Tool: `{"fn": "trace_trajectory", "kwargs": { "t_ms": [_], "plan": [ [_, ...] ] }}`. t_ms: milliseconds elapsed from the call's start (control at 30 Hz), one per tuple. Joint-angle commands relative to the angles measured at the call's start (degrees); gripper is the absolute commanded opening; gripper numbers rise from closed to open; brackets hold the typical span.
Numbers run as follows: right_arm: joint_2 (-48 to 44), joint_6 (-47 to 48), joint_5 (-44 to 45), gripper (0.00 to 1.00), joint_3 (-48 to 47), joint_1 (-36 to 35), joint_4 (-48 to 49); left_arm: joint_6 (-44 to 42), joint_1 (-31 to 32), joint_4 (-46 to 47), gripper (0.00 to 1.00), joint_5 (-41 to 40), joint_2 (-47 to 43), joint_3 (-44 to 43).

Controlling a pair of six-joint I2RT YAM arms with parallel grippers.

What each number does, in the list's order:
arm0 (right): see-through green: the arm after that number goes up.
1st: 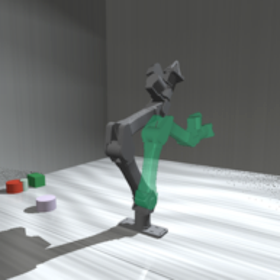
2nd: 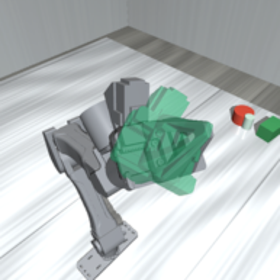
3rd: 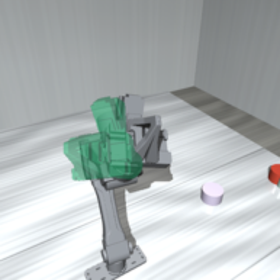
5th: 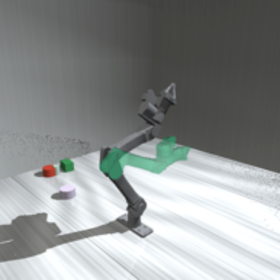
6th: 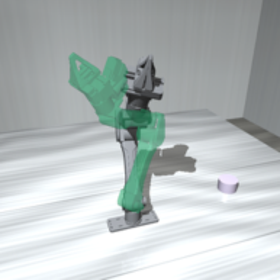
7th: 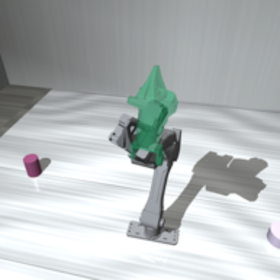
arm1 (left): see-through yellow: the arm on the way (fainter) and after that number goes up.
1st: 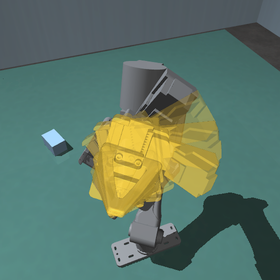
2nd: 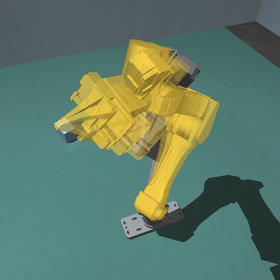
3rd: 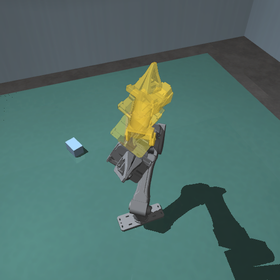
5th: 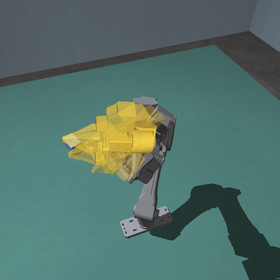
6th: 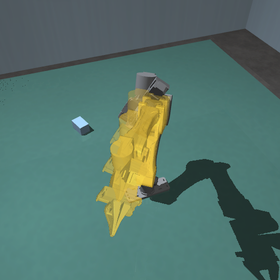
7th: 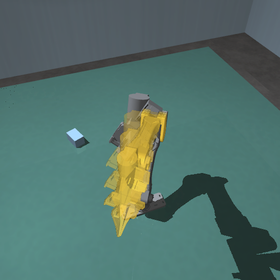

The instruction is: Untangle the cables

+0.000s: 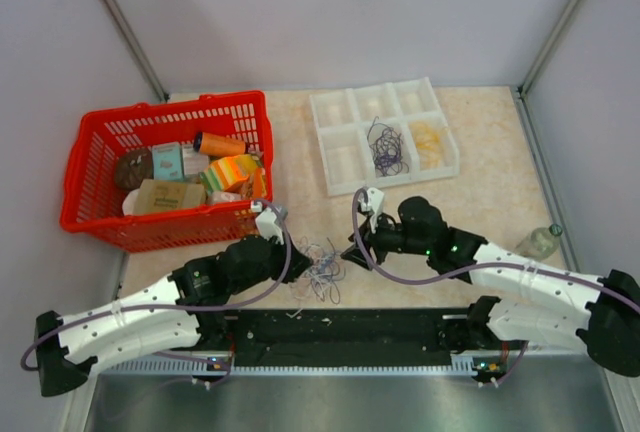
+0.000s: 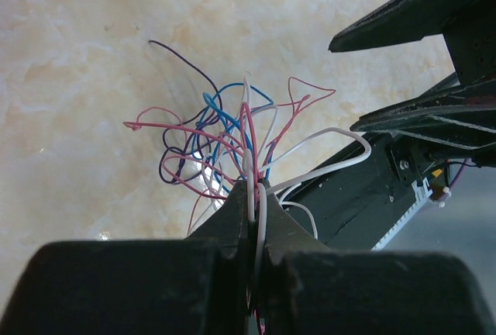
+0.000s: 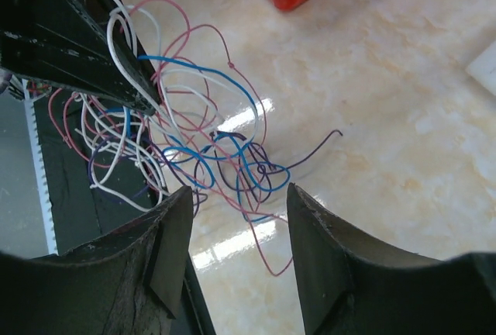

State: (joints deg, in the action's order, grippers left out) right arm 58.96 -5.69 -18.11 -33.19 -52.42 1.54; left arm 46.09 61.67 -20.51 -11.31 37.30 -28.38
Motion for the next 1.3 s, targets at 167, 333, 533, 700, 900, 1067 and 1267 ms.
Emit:
{"fn": "trace_trajectory", "kwargs": {
  "t_ms": [167, 333, 533, 700, 900, 1067, 1267],
  "plan": [
    [5.11, 2.97, -6.15, 0.51, -3.91, -1.10, 4.96, -1.00, -0.15, 3.91, 0.00, 2.43, -0.82, -2.38],
    [6.78, 2.35, -5.19, 0.48, -3.55, -1.98, 6.63, -1.17, -0.15, 3.46, 0.00, 2.61, -1.53, -2.65],
    [9.50, 2.79, -2.03, 0.33, -3.99, -3.30, 8.04, -1.08, -0.15, 3.46, 0.00, 3.31, -1.97, -2.91],
    [7.93, 1.57, 9.04, 0.00, -6.96, -5.67, 3.05, -0.04, -0.06, 3.02, 0.34, 1.48, -1.70, -2.47],
    [-2.60, -7.13, 24.50, 0.00, -8.56, -6.46, -7.24, 0.41, -0.76, 6.36, 0.29, -3.98, 4.34, -1.59],
    [-10.87, -7.75, 30.85, 0.00, -10.49, -6.37, -8.40, -6.35, -1.29, 10.23, 0.00, -6.35, 20.85, -6.41],
    [-6.85, -10.90, 36.91, 0.00, -19.27, -6.46, -15.06, -15.57, -2.87, 15.04, 0.81, 3.99, 28.11, -14.33]
  ]
}}
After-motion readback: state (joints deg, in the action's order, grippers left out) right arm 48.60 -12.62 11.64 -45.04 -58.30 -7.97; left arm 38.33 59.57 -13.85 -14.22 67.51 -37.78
